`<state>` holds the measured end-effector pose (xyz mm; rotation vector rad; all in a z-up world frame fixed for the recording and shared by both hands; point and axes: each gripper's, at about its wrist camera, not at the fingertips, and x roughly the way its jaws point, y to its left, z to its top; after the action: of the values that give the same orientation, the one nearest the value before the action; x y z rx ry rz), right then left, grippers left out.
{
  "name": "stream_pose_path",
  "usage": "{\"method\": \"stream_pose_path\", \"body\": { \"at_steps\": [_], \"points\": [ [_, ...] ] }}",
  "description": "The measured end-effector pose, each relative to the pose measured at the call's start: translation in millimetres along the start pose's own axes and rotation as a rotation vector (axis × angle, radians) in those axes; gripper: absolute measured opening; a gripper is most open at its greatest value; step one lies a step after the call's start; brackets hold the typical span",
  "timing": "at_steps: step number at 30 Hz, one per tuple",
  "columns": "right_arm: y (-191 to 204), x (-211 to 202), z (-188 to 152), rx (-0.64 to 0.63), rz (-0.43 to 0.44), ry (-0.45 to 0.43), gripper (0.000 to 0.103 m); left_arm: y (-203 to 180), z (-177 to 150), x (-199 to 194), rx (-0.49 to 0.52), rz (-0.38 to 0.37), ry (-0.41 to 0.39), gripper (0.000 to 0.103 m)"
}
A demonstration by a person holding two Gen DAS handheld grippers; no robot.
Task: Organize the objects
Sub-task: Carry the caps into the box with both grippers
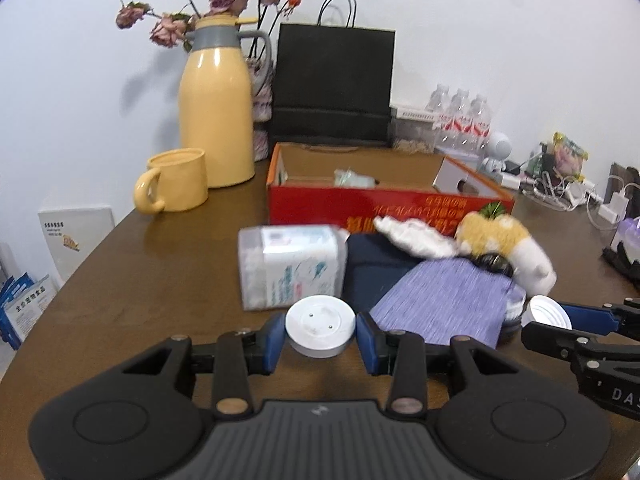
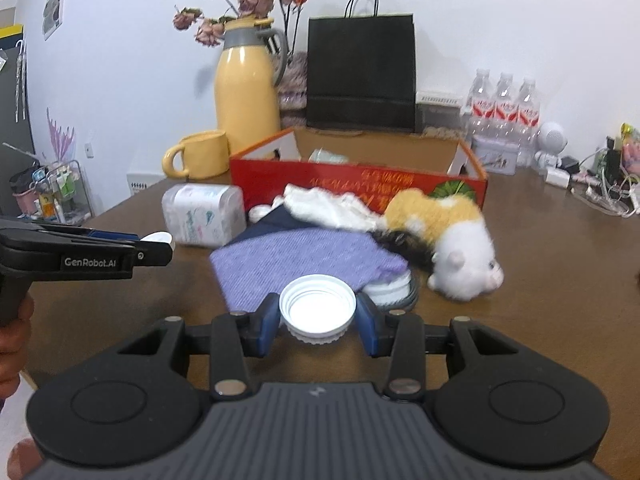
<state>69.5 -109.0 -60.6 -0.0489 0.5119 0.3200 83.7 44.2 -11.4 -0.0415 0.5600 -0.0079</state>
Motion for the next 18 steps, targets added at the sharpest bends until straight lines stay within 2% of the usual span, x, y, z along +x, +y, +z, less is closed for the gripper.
{"method": "stream_pose_path", "body": {
  "at_steps": [11,18],
  "points": [
    [-31,5,36,0.021,-0.018,-0.083,0.041,-27,39,14,0.0,-0.017,-0.054,0.037],
    [-53,25,64,0.024,-0.023,-0.119,0.041,-38,73,35,-0.022,-0.017,-0.086,0.037]
  ]
}}
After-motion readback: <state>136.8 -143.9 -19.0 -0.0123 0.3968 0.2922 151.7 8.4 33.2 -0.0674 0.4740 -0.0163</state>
